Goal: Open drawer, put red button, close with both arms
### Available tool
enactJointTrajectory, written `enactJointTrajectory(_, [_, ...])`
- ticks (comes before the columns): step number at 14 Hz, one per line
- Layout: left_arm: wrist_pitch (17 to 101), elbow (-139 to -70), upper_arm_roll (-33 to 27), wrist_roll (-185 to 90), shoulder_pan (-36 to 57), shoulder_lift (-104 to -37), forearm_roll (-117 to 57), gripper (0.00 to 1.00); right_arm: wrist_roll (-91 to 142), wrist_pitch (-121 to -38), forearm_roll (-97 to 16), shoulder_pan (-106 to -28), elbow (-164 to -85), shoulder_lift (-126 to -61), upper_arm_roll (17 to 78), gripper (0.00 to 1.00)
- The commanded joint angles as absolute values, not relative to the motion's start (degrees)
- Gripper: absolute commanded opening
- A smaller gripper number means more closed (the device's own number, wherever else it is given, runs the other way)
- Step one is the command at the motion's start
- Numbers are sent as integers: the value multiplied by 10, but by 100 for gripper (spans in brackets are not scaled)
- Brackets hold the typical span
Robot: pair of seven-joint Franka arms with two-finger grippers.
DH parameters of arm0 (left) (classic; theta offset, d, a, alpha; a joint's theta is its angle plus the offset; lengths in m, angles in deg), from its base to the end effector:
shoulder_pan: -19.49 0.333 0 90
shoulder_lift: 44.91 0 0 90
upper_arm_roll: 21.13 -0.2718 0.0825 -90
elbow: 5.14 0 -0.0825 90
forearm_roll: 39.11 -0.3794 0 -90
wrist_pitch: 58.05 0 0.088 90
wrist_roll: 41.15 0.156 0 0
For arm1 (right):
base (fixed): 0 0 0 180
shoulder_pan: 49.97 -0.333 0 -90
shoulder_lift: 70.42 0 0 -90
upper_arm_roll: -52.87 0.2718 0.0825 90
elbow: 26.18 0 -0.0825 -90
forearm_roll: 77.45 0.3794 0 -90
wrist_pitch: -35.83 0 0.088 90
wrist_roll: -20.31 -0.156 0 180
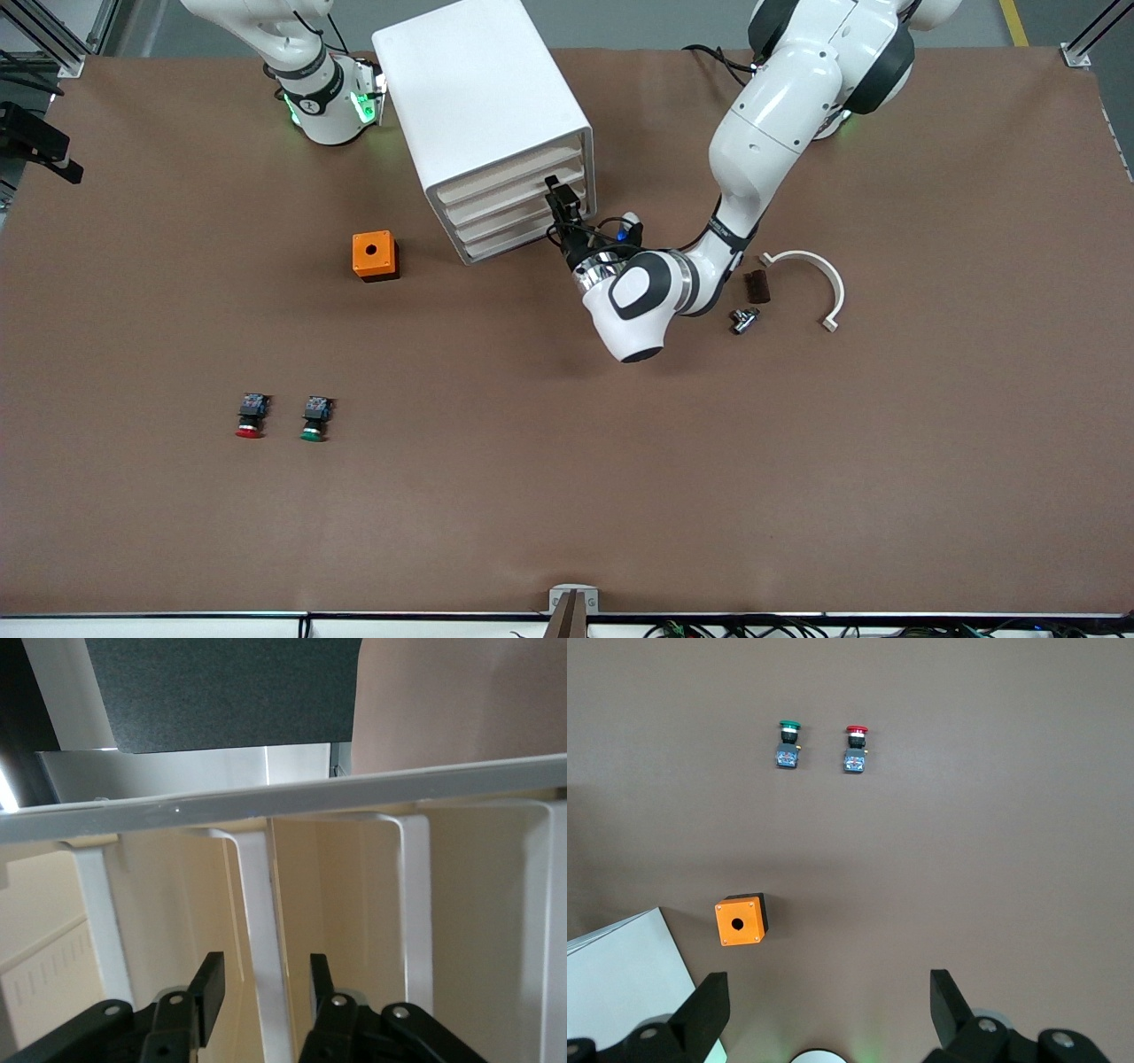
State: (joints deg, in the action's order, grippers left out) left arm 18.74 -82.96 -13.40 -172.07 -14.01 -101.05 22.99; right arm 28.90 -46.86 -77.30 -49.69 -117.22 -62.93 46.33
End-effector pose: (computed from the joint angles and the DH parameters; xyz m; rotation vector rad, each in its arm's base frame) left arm 0.3535 -0.4955 0.1401 -1.0728 -1.5546 1.4874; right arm 0.4961 -0.0621 0.5801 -3.1217 -0.0504 0.0209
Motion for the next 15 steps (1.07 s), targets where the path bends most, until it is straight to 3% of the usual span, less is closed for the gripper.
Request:
enactJointTrajectory(1, [176,-824,-135,-1734,-148,-1020,234,34,294,-464,-782,-492,-1162,-637,465,100])
enactJointTrajectory(15, [161,-833,-139,-1749,-153,-1018,221,10,296,-490,-784,-485,-1161,-731,463,100])
